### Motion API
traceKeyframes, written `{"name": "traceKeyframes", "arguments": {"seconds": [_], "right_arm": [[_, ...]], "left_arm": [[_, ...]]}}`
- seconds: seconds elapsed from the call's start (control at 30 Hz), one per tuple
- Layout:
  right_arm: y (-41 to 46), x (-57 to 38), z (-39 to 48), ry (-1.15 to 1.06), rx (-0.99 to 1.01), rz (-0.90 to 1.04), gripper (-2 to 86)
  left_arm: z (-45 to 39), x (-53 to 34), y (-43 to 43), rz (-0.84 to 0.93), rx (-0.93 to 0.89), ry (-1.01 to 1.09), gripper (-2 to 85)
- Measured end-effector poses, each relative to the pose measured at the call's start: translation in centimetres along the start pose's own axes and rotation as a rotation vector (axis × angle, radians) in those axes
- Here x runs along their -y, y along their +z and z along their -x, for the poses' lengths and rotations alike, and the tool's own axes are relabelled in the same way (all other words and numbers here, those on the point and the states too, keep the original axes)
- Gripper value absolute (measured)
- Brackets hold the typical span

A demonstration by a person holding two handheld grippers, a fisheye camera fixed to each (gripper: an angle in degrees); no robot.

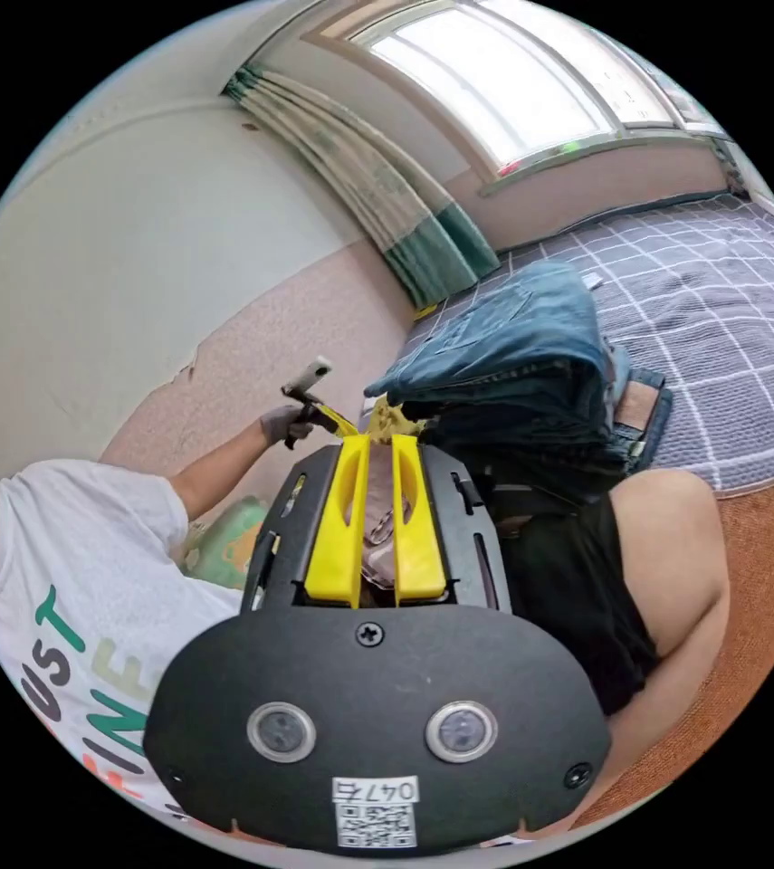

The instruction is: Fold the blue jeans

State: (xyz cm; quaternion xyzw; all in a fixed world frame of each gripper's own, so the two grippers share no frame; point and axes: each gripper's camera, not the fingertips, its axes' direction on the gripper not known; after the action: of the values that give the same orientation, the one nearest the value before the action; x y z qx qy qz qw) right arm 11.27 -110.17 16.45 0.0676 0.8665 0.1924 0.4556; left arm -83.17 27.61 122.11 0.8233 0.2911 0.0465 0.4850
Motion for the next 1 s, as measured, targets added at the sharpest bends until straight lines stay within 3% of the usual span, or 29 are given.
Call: {"name": "traceKeyframes", "arguments": {"seconds": [0.07, 0.13, 0.17, 0.3, 0.4, 0.67, 0.83, 1.0], "right_arm": [[-1.4, -0.6, -0.3, 0.0, -0.014, -0.037, 0.2], [-2.6, -1.3, -0.3, -0.03, -0.047, -0.064, -0.2], [-2.9, -1.4, -0.2, -0.043, -0.066, -0.067, -0.2], [-4.7, -2.5, 0.9, -0.158, -0.293, -0.095, -0.7], [-7.0, -3.4, 1.1, -0.209, -0.395, -0.153, -0.8], [-15.1, -9.8, -0.5, -0.188, -0.718, -0.217, 1.5], [-20.1, -17.1, -5.3, 0.109, -0.912, -0.171, 4.1], [-24.4, -22.9, -9.1, 0.326, -0.935, -0.222, 2.4]], "left_arm": [[-1.9, -3.6, -3.2, -0.248, -0.021, 0.031, 7.6], [-7.7, -8.4, -6.4, -0.528, 0.071, 0.148, 2.3], [-9.8, -9.3, -6.7, -0.574, 0.116, 0.194, 0.8], [-28.6, -11.9, -2.7, -0.789, 0.446, 0.755, -0.7], [-37.5, -8.9, 3.2, -0.952, 0.531, 0.899, -0.9], [-54.5, 10.6, 26.3, -0.463, 0.049, 1.273, -1.0], [-68.1, 18.5, 41.5, -0.348, -0.202, 1.429, -1.0], [-76.2, 27.1, 53.3, -0.19, -0.321, 1.412, -1.0]]}}
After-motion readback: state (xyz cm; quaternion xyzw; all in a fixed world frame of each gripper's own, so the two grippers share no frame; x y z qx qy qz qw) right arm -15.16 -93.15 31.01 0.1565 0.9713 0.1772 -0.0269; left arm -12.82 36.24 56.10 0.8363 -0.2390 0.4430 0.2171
